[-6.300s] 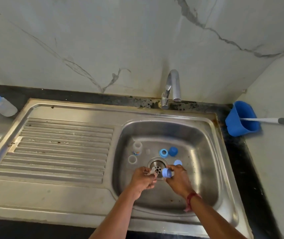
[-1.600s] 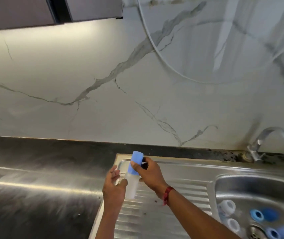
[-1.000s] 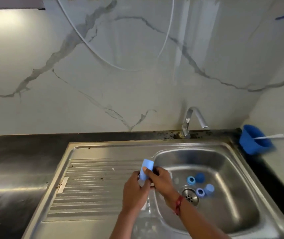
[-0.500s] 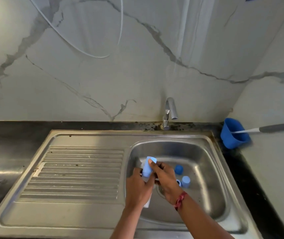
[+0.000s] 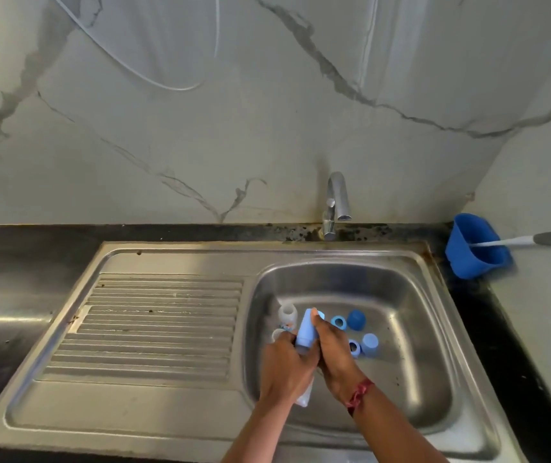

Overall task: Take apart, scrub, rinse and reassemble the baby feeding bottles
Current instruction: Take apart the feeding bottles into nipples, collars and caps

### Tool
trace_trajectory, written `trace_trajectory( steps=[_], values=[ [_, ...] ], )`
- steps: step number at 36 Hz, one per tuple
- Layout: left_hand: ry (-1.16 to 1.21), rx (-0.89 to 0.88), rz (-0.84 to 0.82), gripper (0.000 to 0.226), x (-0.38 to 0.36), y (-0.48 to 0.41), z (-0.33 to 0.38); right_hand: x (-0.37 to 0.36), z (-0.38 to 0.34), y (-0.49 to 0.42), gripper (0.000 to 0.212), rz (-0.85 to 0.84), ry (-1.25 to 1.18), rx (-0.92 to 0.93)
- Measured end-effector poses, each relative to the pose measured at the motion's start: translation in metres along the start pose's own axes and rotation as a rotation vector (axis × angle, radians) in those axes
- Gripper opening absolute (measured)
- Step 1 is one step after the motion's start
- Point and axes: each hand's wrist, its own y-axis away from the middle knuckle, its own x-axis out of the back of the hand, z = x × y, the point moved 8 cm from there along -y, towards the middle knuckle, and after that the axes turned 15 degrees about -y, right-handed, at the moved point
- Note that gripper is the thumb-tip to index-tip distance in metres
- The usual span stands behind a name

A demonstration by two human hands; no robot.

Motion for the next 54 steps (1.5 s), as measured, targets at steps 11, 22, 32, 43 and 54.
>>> trace_trajectory(
  steps=[11, 22, 32, 43, 54],
  values=[
    [-0.11, -0.105, -0.162, 0.035, -0.036, -0.018, 0.012, 0.035, -0.009, -0.02, 0.043, 0.115, 0.023, -0.052],
    [-0.119, -0.031, -0.116, 0.03, -0.039, -0.02, -0.01, 0.085, -0.042, -0.027, 0.024, 0.256, 0.117, 0.104],
    [0.036, 0.148, -0.152, 0.023, -0.04, -0.027, -0.034, 0.136, -0.042, -0.035, 0.014, 0.304, 0.811, 0.037],
    [0.758, 0.391, -0.32, 0.042, -0.06, -0.025, -0.039, 0.155, -0.026, -0.054, 0.038, 0.258, 1.263, 0.085],
    [0.753, 0.379, -0.3, 0.046, -0.059, -0.032, -0.053, 0.16, -0.017, -0.055, 0.025, 0.296, 1.461, 0.072]
  ],
)
